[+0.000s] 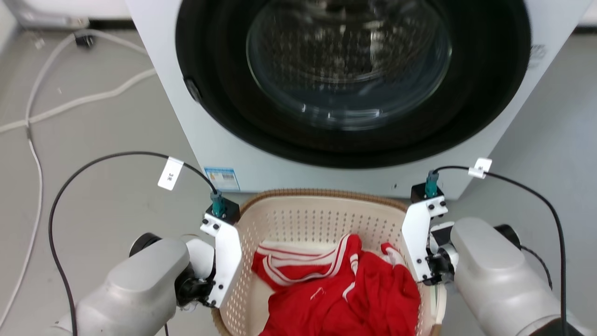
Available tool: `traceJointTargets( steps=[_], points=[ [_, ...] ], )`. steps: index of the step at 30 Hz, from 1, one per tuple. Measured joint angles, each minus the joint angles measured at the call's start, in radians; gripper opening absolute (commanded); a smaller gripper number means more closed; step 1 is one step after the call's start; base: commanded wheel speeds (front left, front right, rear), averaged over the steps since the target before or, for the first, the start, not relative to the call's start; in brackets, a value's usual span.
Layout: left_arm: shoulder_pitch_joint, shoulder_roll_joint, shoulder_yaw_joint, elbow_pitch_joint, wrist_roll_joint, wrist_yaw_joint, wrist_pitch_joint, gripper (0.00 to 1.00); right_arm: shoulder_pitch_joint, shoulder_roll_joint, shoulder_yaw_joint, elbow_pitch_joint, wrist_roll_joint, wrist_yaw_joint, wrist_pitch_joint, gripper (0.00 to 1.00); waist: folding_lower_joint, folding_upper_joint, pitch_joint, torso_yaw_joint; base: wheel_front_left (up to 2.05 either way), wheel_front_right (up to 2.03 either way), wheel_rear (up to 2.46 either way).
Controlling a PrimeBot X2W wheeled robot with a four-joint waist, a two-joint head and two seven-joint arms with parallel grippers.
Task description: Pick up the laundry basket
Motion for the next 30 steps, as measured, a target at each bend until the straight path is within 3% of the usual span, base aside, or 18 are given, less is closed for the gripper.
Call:
traceJointTargets(
  steps=[10,30],
  points=[
    [0.052,0.03,-0.001,-0.079,-0.01,0.001,0.107,0.0,0.076,-0.026,0.087,-0.077,0.116,-0.004,0.092,0.0,0.0,0.0,-0.149,0.005,0.0,0.0,0.0],
    [0.1,0.041,0.0,-0.113,0.0,0.002,0.165,0.0,0.112,-0.054,0.165,-0.126,0.232,-0.005,0.158,0.0,0.0004,0.0001,-0.177,-0.003,0.0,0.0,0.0]
  ],
)
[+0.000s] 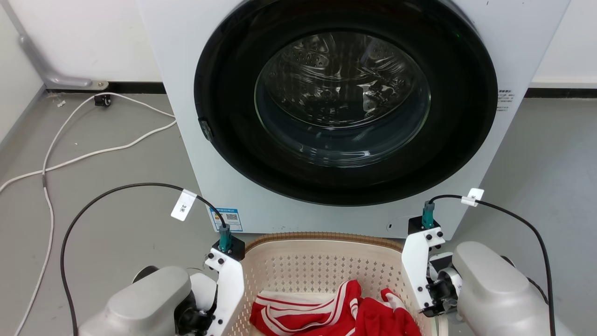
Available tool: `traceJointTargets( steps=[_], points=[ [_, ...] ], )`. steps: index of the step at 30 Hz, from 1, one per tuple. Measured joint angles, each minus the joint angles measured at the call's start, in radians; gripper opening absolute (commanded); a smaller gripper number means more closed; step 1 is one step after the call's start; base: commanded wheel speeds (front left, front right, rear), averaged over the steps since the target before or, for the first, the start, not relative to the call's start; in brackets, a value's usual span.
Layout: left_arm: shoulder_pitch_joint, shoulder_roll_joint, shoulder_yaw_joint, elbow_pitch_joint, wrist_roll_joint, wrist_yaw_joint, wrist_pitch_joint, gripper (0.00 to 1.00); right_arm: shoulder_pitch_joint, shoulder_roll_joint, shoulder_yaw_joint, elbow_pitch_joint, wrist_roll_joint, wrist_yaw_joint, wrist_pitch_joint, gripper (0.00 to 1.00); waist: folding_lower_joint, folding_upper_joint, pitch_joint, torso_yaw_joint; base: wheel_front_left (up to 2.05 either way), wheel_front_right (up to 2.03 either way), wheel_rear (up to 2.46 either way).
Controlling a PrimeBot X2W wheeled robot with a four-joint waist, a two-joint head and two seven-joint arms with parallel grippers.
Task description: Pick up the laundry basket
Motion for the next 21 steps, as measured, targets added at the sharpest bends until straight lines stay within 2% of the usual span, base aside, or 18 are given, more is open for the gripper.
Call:
traceJointTargets(
  steps=[21],
  points=[
    [-0.002,0.001,0.0,-0.003,-0.001,0.002,0.017,0.0,-0.014,-0.002,0.035,0.004,0.035,0.0,0.002,0.0,0.0001,0.0,-0.002,0.002,0.0,0.0,0.0]
  ],
)
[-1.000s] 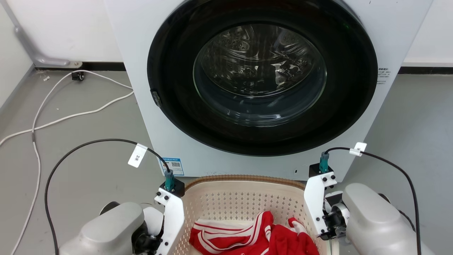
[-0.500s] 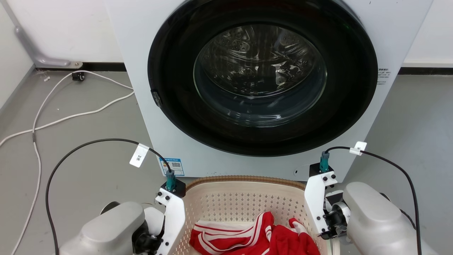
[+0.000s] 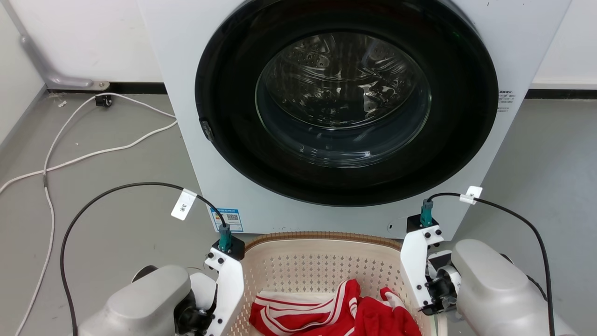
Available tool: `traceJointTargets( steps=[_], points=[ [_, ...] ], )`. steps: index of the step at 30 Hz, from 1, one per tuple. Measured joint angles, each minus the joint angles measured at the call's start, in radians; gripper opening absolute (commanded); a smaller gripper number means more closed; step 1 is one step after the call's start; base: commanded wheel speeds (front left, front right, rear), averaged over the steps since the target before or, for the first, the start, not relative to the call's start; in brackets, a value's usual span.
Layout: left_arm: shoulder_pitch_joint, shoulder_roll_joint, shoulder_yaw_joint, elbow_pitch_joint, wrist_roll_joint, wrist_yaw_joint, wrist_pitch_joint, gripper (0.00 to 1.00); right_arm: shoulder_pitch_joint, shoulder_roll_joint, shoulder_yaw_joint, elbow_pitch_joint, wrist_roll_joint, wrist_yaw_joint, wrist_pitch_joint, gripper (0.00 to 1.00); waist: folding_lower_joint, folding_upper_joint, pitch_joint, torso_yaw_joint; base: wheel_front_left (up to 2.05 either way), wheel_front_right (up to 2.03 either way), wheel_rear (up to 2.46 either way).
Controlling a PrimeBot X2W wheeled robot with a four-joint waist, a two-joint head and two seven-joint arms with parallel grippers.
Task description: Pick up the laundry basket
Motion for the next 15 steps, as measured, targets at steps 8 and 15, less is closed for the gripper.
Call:
traceJointTargets(
  steps=[8,15],
  points=[
    [-0.003,-0.003,-0.001,0.0,0.0,0.0,0.001,0.0,-0.01,-0.003,0.019,0.005,0.002,0.0,-0.001,0.0,0.0,0.0,-0.003,0.0,0.0,0.0,0.0],
    [-0.005,-0.003,0.0,-0.006,0.0,0.001,0.015,0.0,-0.02,-0.003,0.024,0.011,0.011,0.0,-0.002,0.0,0.0,0.0,-0.004,0.0,0.0,0.0,0.0]
  ],
)
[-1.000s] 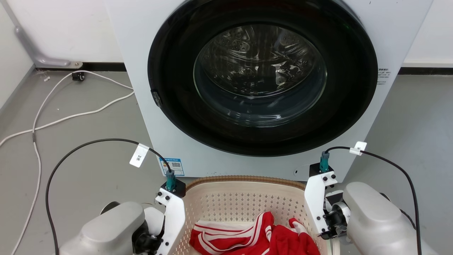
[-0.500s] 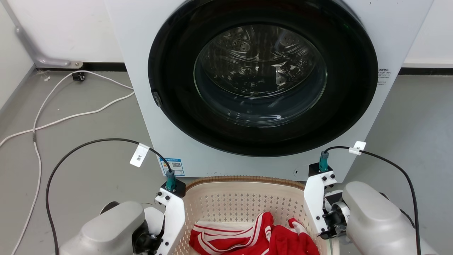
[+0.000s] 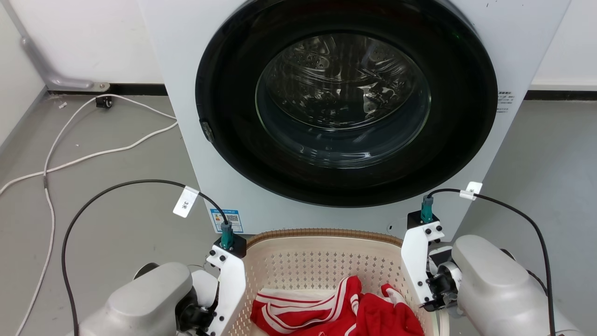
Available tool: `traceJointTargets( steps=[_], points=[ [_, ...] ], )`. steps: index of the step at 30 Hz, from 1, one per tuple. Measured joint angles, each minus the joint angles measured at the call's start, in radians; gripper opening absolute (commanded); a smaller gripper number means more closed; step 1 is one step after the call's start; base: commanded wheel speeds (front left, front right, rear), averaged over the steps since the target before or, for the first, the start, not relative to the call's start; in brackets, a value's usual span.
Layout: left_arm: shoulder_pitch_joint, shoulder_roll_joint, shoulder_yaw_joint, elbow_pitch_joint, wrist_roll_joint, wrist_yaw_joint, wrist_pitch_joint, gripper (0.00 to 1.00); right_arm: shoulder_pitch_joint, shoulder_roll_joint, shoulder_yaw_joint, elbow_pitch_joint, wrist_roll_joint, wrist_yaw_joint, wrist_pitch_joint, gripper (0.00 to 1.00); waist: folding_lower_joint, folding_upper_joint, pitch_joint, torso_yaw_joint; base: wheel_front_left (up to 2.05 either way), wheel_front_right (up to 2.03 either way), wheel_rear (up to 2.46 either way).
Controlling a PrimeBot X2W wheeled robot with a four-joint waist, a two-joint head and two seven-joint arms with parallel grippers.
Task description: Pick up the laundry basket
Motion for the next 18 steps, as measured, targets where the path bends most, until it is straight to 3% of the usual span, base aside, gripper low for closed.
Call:
traceJointTargets(
  steps=[18],
  points=[
    [-0.006,0.001,0.0,-0.002,0.0,0.0,0.003,0.0,-0.011,0.001,0.015,0.017,0.018,0.0,-0.011,0.0,0.0,0.0,0.002,0.003,0.0,0.0,0.0]
  ],
)
